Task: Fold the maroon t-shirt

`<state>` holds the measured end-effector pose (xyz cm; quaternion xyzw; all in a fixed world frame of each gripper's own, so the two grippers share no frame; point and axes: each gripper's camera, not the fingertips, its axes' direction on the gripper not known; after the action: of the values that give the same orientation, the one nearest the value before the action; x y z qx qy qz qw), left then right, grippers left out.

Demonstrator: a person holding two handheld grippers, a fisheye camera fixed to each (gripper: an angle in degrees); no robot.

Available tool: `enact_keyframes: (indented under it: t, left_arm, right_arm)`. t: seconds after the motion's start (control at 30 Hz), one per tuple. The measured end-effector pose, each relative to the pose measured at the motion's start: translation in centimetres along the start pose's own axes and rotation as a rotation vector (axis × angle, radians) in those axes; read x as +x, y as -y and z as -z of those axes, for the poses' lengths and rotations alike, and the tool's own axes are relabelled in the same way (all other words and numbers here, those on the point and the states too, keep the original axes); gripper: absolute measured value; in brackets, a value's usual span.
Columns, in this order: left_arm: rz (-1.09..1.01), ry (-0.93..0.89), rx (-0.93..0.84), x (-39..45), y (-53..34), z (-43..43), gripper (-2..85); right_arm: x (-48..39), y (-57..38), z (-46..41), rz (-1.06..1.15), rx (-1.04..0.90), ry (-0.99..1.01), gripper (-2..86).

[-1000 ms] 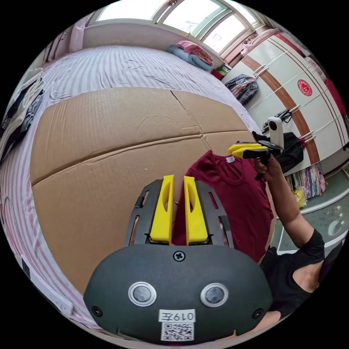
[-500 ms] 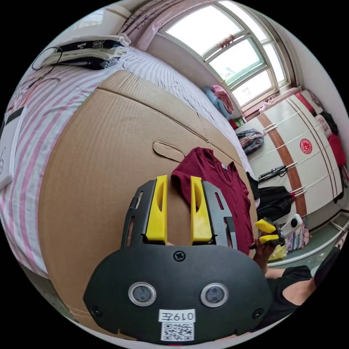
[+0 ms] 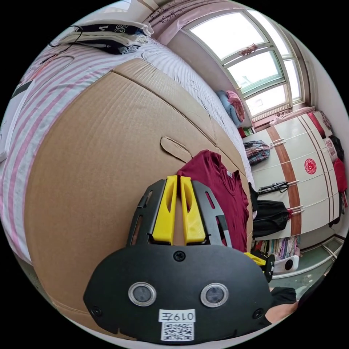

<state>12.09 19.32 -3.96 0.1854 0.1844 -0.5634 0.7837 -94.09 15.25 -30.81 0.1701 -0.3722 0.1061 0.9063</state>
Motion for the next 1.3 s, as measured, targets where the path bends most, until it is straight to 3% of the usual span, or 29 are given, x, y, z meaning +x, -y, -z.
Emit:
enact_keyframes:
  t: [0.47,0.63,1.0,1.3]
  left_arm:
    - [-0.017,0.001,-0.026,1.3,5.9,2.7,1.9]
    - [-0.023,0.007,-0.040,2.3,8.4,4.0,1.7]
    - [0.003,0.088,-0.047,6.7,13.2,8.8,1.7]
    - [-0.040,0.084,0.020,12.0,13.7,18.2,1.6]
  right_arm:
    - [-2.9,3.1,-12.0,0.246,-0.163,-0.199,8.6]
    - [-2.6,3.8,-12.7,0.211,-0.175,-0.224,4.5]
    - [0.5,5.1,-9.4,0.160,-0.145,-0.080,5.8]
    - [7.7,1.9,3.9,-0.078,0.035,0.298,7.7]
